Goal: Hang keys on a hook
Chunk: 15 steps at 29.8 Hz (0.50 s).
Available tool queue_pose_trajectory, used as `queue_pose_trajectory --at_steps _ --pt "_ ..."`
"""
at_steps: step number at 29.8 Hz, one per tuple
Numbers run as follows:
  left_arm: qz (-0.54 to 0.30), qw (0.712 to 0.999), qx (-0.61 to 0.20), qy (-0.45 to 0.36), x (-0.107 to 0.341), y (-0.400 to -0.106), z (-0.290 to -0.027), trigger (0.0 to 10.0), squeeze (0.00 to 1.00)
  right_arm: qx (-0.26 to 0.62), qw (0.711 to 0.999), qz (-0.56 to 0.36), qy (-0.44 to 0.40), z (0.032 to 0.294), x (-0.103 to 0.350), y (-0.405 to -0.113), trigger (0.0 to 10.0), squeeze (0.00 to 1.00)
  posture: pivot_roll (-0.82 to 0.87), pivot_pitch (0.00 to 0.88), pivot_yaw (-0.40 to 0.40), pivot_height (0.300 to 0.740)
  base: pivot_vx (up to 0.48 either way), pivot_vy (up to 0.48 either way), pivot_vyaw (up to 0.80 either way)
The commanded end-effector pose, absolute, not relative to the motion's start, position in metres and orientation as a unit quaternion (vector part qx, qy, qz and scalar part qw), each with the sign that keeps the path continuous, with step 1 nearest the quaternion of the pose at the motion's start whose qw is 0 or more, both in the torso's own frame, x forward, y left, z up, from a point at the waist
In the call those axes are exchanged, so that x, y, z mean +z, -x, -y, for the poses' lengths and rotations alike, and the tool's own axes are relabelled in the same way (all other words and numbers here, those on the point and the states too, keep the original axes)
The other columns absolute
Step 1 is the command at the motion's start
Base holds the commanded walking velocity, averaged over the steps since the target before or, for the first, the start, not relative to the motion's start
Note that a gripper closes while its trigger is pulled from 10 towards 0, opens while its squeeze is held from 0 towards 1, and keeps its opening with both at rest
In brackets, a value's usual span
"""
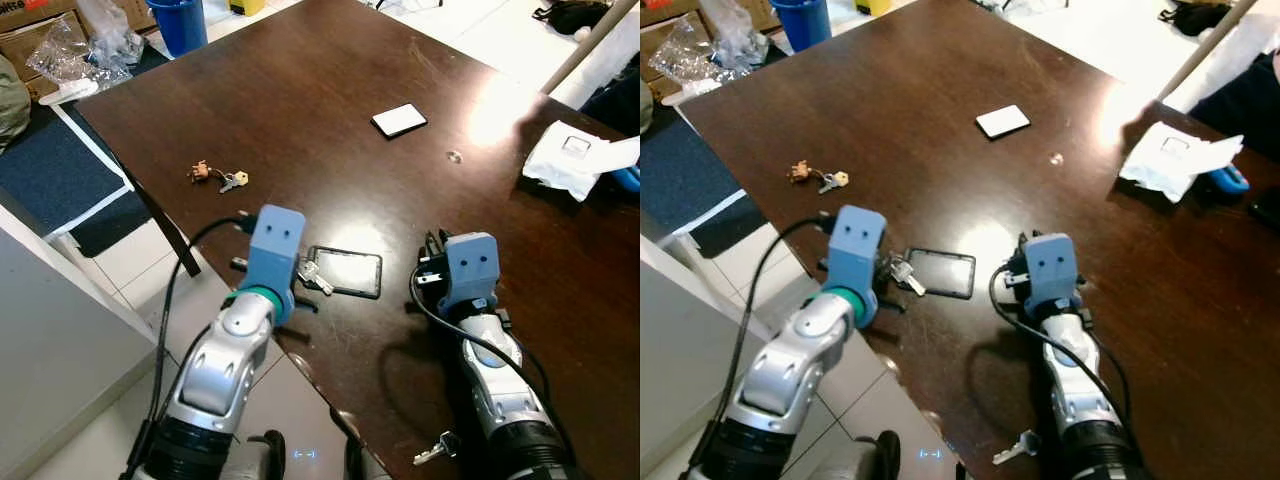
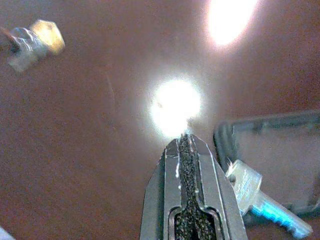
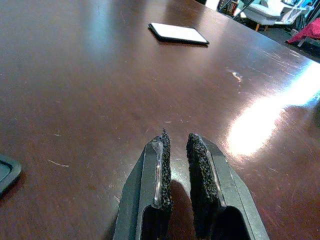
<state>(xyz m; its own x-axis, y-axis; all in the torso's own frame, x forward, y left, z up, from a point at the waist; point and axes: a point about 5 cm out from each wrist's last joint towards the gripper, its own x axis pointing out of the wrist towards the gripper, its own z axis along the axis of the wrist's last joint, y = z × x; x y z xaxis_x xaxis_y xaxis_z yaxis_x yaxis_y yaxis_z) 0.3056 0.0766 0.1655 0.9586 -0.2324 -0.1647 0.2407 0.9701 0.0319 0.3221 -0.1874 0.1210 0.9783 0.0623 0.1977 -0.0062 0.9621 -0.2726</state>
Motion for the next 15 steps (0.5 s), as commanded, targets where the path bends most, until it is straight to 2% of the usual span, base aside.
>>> queue_pose_trajectory --at_steps 1,2,4,5,6,7,15 --pt "-0.044 0.989 -0.138 -0.014 0.182 -0.303 -0.078 8.3 0.00 0.021 0.988 0.071 0.135 0.187 0.106 -0.318 10.0 0.00 0.02 0.180 0.129 0.740 0.000 0.000 0.00" --pt "-0.038 0.989 -0.144 -0.014 0.186 -0.301 -0.079 10.0 0.00 0.020 0.988 0.071 0.136 0.187 0.106 -0.318 10.0 0.00 0.02 0.180 0.129 0.740 0.000 0.000 0.00" --pt "-0.038 0.987 -0.154 -0.014 0.187 -0.299 -0.079 10.0 0.00 0.021 0.988 0.071 0.136 0.186 0.106 -0.318 10.0 0.00 0.02 0.175 0.130 0.740 0.000 0.000 0.00" --pt "-0.039 0.986 -0.161 -0.014 0.186 -0.297 -0.077 10.0 0.42 0.021 0.988 0.071 0.136 0.186 0.105 -0.318 10.0 0.00 0.02 0.175 0.130 0.740 0.000 0.000 0.00" --pt "-0.040 0.985 -0.165 -0.017 0.185 -0.296 -0.076 10.0 0.93 0.021 0.988 0.070 0.135 0.186 0.105 -0.318 10.0 0.00 0.02 0.175 0.130 0.740 0.000 0.000 0.00" --pt "-0.044 0.983 -0.176 -0.017 0.182 -0.294 -0.073 10.0 1.00 0.022 0.988 0.070 0.135 0.185 0.105 -0.318 10.0 0.00 0.02 0.175 0.130 0.740 0.000 0.000 0.00" --pt "-0.061 0.976 -0.207 -0.030 0.167 -0.287 -0.064 10.0 1.00 0.025 0.988 0.069 0.135 0.184 0.104 -0.317 10.0 0.00 0.02 0.177 0.129 0.740 0.000 0.000 0.00"
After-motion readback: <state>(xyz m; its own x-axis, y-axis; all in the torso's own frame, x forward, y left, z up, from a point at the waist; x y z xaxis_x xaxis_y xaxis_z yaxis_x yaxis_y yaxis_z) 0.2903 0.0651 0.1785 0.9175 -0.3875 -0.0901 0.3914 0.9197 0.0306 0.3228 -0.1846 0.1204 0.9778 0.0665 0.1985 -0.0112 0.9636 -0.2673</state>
